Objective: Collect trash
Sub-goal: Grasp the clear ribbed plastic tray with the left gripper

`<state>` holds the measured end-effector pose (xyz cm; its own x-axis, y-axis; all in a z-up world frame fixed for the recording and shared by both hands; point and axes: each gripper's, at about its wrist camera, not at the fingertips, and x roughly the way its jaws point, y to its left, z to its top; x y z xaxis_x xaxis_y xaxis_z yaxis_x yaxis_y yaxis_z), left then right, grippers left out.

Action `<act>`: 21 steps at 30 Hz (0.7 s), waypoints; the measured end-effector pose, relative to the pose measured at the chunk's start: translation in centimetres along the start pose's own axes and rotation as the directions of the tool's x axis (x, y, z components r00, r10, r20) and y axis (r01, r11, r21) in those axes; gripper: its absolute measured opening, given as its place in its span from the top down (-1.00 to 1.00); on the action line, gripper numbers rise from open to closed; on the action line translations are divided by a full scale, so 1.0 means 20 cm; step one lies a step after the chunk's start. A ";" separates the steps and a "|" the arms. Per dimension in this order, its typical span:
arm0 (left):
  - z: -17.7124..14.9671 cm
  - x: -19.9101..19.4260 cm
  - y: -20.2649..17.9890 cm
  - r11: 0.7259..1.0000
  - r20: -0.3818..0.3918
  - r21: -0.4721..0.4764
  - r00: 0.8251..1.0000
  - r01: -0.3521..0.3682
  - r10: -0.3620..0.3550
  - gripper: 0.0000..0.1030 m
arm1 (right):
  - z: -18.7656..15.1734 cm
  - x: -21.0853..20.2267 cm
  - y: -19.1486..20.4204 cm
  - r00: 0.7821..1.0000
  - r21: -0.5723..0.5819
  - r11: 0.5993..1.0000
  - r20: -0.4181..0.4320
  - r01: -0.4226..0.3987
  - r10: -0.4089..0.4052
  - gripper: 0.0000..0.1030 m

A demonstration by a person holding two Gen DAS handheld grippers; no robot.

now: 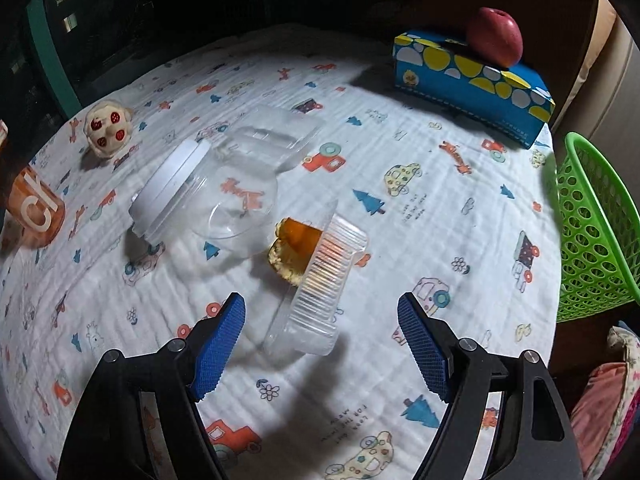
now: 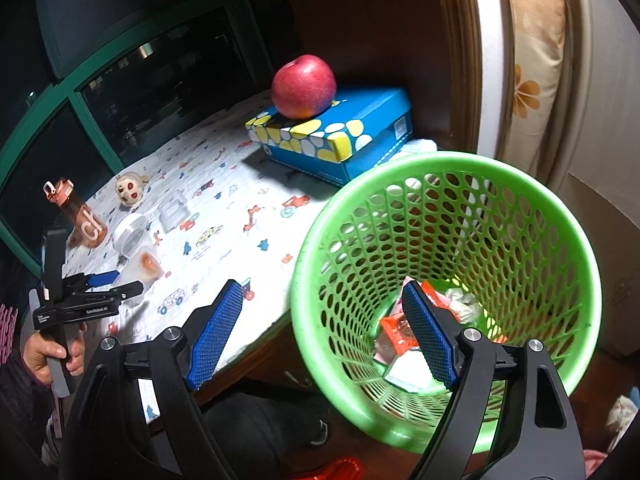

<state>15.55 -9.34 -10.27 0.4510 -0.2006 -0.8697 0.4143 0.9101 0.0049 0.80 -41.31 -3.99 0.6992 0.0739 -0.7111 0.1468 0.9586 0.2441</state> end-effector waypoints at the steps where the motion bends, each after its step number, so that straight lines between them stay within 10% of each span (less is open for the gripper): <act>1: -0.01 0.02 0.02 1.000 -0.007 -0.005 1.000 0.005 -0.005 -0.41 | 0.00 0.01 0.01 1.000 -0.003 1.000 -0.002 -0.002 0.002 -0.58; 8: -0.03 0.07 0.04 0.997 -0.011 -0.026 0.997 0.073 -0.073 0.34 | -0.01 0.05 0.07 1.000 -0.019 1.000 -0.025 -0.012 0.012 -0.58; 15: -0.02 0.01 0.07 0.978 0.037 -0.095 0.982 0.186 -0.184 0.42 | -0.02 0.08 0.11 0.999 -0.029 0.999 -0.039 -0.026 0.025 -0.58; 21: -0.04 -0.07 0.10 0.909 0.089 -0.202 0.931 0.364 -0.353 0.43 | -0.01 0.10 0.15 0.998 -0.045 0.998 -0.044 -0.041 0.039 -0.58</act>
<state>15.07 -7.00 -9.47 0.3439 -0.5405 -0.7679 0.3815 0.8276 -0.4117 2.50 -38.30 -4.85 0.6733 0.1233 -0.7290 0.0867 0.9660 0.2435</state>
